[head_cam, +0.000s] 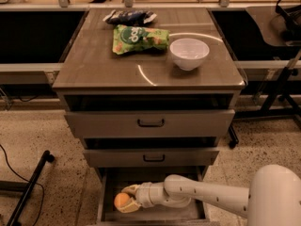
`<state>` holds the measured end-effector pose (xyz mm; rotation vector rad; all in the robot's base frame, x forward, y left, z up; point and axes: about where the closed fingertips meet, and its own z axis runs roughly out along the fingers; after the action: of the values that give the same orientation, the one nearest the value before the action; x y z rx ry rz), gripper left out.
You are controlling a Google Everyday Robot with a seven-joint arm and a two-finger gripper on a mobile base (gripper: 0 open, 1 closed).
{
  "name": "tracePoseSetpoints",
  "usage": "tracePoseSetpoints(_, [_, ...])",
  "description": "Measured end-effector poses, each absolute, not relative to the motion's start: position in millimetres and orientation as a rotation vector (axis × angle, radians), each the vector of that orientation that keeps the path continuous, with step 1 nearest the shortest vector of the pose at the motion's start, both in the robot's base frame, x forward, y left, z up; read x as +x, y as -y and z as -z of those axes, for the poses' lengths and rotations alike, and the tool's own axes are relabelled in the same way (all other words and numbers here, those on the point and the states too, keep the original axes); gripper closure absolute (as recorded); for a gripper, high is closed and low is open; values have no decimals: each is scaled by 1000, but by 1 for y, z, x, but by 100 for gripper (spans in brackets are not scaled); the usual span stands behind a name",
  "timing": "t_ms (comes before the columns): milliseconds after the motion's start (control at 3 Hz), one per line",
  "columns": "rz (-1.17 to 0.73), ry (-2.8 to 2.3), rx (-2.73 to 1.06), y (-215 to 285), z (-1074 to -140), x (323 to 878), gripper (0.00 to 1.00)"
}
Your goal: Place orange into bottom drawer
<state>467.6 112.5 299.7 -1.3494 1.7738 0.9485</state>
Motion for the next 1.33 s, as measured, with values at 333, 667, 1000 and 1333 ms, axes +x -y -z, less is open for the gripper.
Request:
tracePoseSetpoints(333, [-979, -1758, -1346, -99, -281, 483, 100])
tracePoseSetpoints(667, [-944, -1793, -1349, -91, -267, 496, 100])
tracePoseSetpoints(1000, [-894, -1858, -1337, -81, -249, 506, 100])
tracePoseSetpoints(1333, [-847, -1943, -1303, -71, -226, 514, 81])
